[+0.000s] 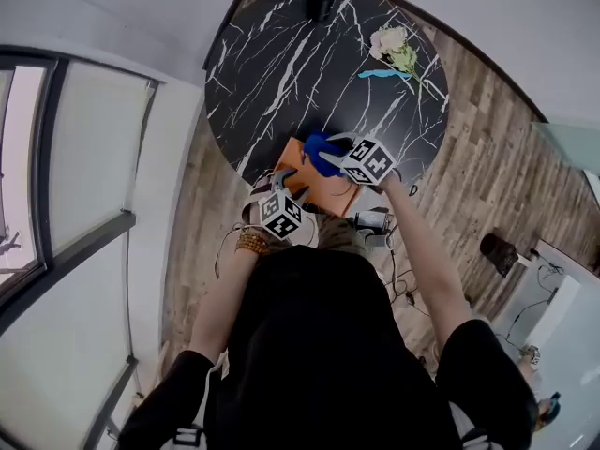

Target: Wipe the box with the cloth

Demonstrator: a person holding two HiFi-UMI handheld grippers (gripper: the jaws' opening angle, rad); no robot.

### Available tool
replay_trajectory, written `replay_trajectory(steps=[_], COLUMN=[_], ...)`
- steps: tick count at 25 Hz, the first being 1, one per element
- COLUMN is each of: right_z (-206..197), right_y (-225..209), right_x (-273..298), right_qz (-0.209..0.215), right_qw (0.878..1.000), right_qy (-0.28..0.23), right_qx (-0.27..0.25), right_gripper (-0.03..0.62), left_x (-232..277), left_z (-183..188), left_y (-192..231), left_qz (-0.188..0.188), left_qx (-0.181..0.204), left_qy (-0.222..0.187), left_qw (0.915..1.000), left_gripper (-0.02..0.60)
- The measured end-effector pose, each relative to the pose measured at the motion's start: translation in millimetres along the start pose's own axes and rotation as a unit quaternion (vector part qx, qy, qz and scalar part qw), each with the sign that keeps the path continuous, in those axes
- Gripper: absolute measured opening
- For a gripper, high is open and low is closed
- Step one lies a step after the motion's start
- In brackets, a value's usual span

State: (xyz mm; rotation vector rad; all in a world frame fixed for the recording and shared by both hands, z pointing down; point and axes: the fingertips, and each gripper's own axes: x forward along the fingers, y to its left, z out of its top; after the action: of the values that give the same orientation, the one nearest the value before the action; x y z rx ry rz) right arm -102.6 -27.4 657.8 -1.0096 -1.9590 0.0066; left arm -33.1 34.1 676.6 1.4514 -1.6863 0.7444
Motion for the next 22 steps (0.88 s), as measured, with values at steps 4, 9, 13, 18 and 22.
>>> replay_trajectory(steps=[4, 9, 13, 18, 22], right_z=[67.8, 45.6, 41.0, 56.7, 16.5], right_y=[20.0, 59.5, 92.0, 14.7, 24.4], right_x=[39.2, 105.5, 129.9, 94.4, 67.4], right_qz=[-0.001, 0.006, 0.015, -0.164, -0.244], right_qw=[0.994, 0.941, 0.955, 0.982, 0.965], right_qy=[0.054, 0.251, 0.247, 0.092, 0.094], right_qx=[-0.098, -0.226, -0.164, 0.002, 0.023], right_gripper=[0.091, 0.089, 0.075, 0.078, 0.078], left_x=[-14.8, -13.4, -19.2, -18.1, -17.9], left_z=[-23.3, -44.8, -50.2, -47.1, -52.5], left_y=[-10.1, -14.2, -16.5, -11.3, -9.0], left_qz=[-0.062, -0.107, -0.122, -0.14, -0.141], left_qx=[0.018, 0.059, 0.088, 0.129, 0.126], left_qy=[0.005, -0.005, -0.037, -0.045, -0.04], left_qw=[0.9979, 0.9925, 0.9879, 0.9807, 0.9811], left_gripper=[0.216, 0.175, 0.166, 0.138, 0.129])
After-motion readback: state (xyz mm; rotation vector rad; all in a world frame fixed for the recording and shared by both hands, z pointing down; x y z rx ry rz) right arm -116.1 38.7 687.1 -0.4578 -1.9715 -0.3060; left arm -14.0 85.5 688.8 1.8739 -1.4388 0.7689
